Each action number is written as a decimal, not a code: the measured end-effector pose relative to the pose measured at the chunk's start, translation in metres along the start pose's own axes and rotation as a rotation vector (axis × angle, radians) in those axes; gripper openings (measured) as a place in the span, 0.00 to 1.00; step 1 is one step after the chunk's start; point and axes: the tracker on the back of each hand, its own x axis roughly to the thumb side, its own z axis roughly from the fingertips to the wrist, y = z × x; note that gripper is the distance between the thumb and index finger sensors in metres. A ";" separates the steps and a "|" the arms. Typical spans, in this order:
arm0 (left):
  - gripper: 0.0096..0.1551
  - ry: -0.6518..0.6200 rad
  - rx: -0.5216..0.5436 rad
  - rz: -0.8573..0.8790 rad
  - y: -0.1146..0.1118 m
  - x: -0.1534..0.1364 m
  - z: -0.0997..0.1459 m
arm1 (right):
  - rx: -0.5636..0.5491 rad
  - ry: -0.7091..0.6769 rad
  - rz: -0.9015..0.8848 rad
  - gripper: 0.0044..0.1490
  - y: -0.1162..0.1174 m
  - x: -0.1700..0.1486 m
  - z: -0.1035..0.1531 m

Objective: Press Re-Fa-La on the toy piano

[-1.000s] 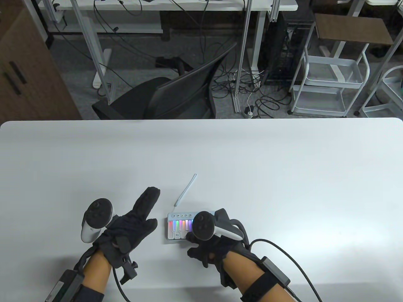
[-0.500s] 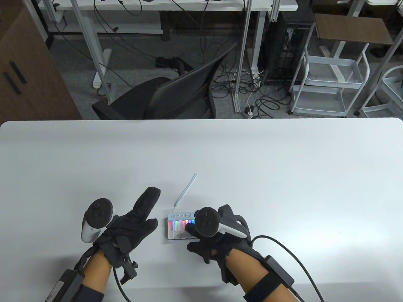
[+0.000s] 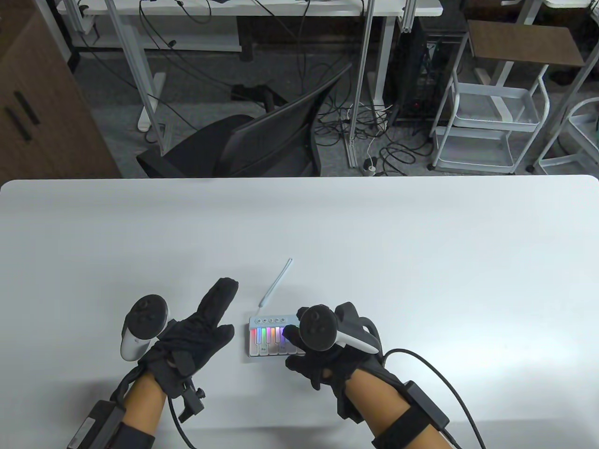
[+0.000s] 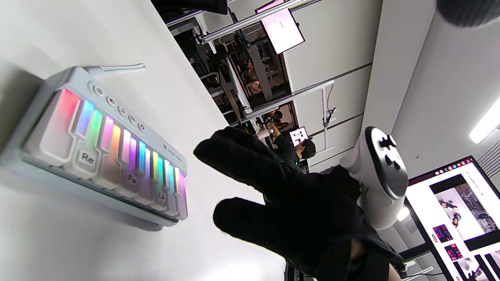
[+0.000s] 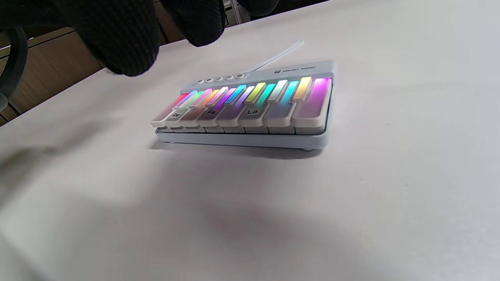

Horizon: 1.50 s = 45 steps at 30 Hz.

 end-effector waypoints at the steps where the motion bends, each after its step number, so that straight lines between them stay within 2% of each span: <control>1: 0.56 0.000 0.000 0.000 0.000 0.000 0.000 | -0.003 0.004 0.001 0.43 0.000 -0.001 0.001; 29: 0.56 -0.004 -0.003 0.005 0.000 0.000 0.000 | 0.034 0.074 -0.008 0.41 0.016 -0.026 -0.003; 45: 0.56 -0.006 0.000 0.001 0.001 0.000 0.000 | 0.085 0.071 0.007 0.36 0.025 -0.021 -0.008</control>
